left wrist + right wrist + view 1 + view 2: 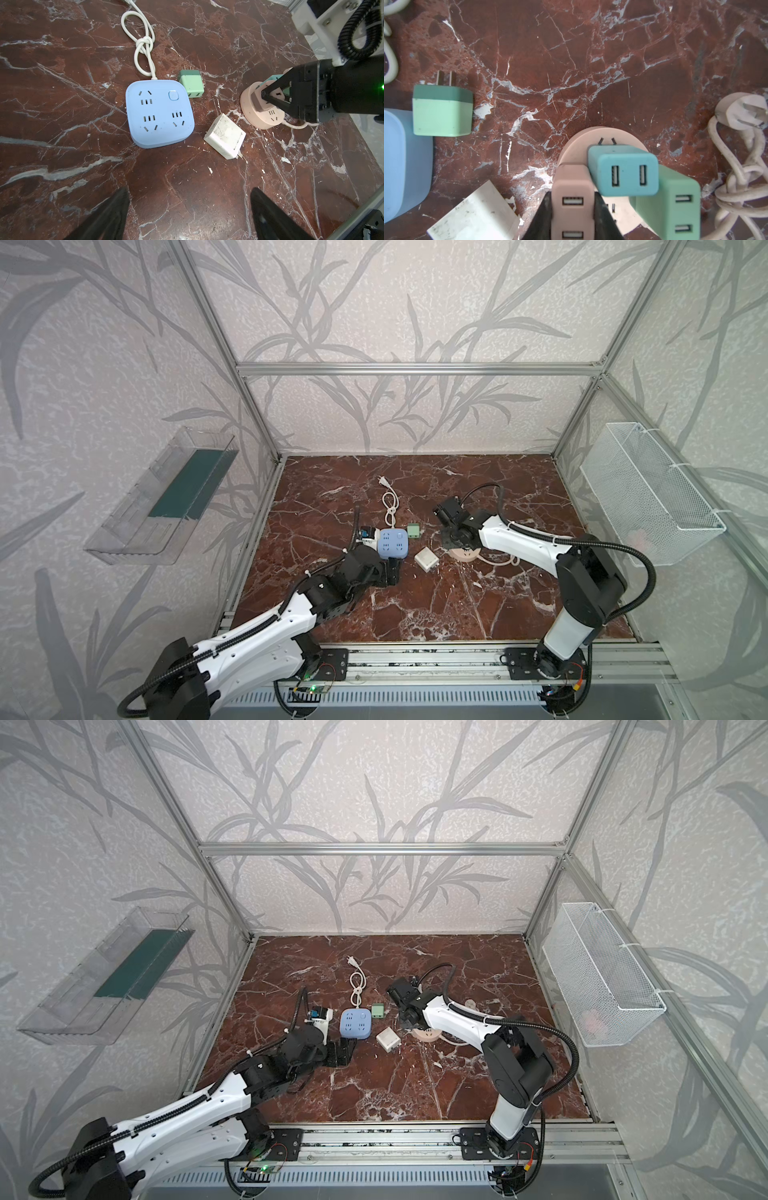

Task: Insert the plug
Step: 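Lower the pink plug with the right gripper into a socket beside the teal plug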

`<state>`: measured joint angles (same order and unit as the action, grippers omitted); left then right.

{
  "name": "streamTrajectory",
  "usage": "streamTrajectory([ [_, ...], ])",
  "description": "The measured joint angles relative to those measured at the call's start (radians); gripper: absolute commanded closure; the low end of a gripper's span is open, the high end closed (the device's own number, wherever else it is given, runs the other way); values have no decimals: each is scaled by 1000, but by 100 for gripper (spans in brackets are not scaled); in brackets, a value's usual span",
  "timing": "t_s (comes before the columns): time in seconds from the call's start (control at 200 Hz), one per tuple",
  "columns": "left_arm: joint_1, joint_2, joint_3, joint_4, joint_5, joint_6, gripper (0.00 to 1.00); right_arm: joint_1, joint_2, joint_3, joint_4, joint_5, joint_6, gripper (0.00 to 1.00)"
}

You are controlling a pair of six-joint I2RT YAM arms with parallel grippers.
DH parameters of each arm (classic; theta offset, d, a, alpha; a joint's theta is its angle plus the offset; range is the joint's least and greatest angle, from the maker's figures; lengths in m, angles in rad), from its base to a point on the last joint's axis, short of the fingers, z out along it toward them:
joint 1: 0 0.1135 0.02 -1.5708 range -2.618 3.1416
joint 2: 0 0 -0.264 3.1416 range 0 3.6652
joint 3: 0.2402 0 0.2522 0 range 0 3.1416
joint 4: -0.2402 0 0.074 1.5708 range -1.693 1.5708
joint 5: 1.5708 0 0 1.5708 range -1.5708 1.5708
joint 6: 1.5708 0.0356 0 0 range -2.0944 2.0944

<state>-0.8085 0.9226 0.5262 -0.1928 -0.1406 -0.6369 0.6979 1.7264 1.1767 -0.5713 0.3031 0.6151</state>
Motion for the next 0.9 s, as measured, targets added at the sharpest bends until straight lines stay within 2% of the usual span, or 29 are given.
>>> streamTrajectory([
  [0.44,1,1,-12,15,1,-5,12,-5,-37,-67,61,-16,35,100],
  [0.685,3,10,-21,34,3,-11,12,-6,4,-72,74,-19,52,100],
  [0.9,6,4,-36,42,3,-18,12,-11,8,-114,206,-41,96,100],
])
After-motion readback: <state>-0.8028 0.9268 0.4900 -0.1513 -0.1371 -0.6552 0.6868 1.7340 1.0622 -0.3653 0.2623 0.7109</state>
